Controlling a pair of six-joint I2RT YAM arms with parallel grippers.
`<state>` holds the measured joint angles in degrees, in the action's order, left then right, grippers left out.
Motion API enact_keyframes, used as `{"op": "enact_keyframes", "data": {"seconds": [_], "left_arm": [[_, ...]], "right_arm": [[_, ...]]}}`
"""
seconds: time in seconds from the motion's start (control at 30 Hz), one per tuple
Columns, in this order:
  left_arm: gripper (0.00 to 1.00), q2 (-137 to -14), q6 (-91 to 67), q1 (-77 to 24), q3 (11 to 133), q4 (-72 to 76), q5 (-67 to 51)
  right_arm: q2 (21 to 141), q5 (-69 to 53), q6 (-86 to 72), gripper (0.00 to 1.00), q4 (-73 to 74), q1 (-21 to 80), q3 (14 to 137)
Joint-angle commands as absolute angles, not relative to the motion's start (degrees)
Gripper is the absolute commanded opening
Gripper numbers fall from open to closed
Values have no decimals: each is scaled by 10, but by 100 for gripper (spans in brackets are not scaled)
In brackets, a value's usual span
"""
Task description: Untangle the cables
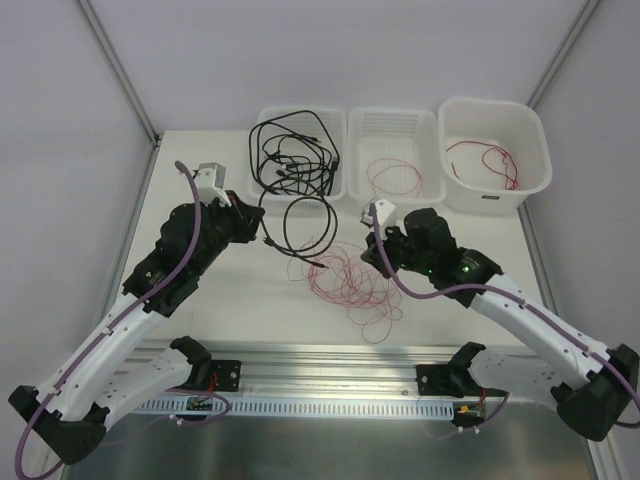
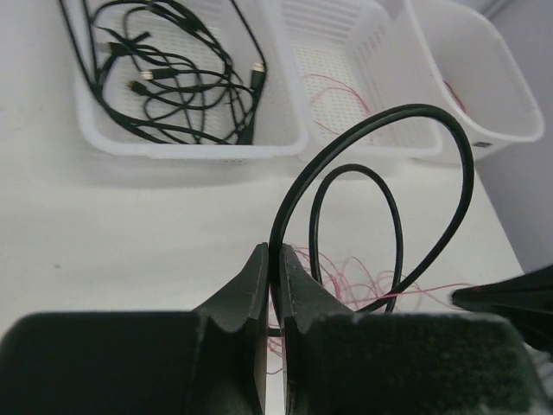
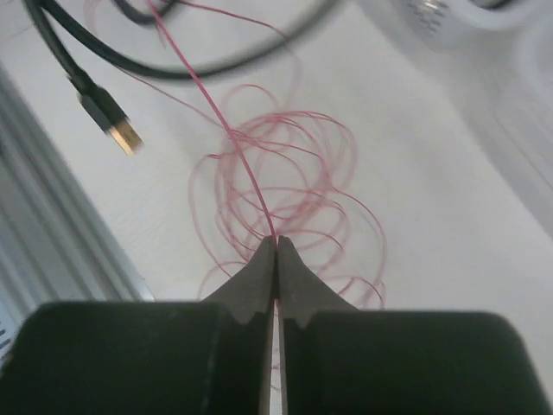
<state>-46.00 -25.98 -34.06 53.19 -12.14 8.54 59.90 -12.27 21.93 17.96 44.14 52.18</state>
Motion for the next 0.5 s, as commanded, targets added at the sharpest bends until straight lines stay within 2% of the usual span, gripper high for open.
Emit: {"op": "enact_keyframes", "data": {"seconds": [0.0, 0.2, 0.3, 0.33, 0.43, 0.47], "left_arm": [[0, -451, -222, -339, 562, -139, 242], [0, -444, -197, -338, 562, -150, 329], [0, -443, -191, -338, 570, -150, 311], [0, -444, -189, -339, 571, -150, 290], [0, -446, -183, -339, 583, -150, 237], [0, -446, -183, -339, 584, -150, 197]], "right_arm": [[510, 45, 154, 1, 260, 395, 505], [433, 161, 37, 1, 402, 323, 477], [432, 116, 25, 32, 426, 323, 479], [432, 95, 26, 51, 416, 322, 480], [417, -3, 29, 67, 365, 323, 474], [415, -37, 24, 68, 319, 323, 472]]}}
